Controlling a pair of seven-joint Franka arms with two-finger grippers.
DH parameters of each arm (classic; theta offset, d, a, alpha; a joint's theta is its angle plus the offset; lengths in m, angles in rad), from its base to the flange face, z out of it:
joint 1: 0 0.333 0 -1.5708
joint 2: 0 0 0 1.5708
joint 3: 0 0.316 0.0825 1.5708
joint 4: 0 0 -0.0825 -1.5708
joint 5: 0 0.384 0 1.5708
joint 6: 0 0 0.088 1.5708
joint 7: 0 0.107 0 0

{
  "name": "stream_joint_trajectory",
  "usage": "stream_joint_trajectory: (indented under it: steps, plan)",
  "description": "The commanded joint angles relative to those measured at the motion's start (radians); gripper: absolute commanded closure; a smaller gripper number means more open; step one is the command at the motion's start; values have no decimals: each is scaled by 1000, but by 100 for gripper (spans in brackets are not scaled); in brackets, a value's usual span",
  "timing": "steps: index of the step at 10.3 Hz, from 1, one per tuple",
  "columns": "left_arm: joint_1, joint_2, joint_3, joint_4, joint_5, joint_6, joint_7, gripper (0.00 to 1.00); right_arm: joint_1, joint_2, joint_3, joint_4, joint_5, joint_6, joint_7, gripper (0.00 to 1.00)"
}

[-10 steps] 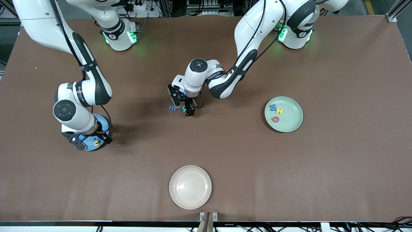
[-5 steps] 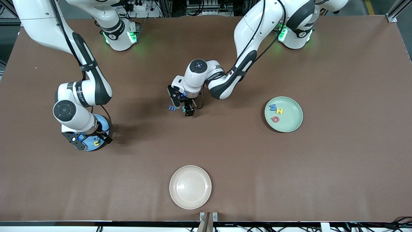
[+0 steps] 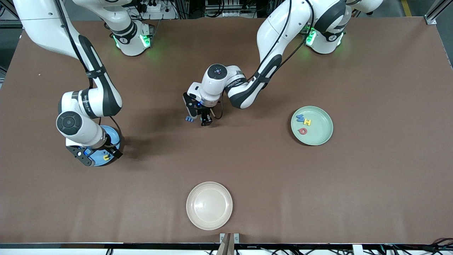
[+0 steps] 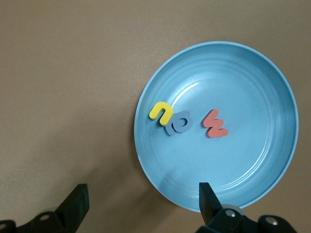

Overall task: Sort upper and lower case letters into plates
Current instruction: 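Close the left gripper on the teal R and lift it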

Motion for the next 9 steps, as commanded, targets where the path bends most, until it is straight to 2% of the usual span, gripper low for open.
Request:
stream_joint_trajectory:
  steps: [1,4,6,9]
  plan:
    - [-9,5,8,0,-11,-47,-2,22,-3,-6,3,10,15,-18,0,0]
    - [-3,-3,6,-16,-1,-113,36,31,-2,-5,3,13,15,-18,0,0]
    - [-6,-6,6,-11,-3,-116,36,41,-3,-5,3,16,15,-18,0,0]
    - [-7,-6,6,-11,-4,-116,35,65,-3,-5,3,16,15,-18,0,0]
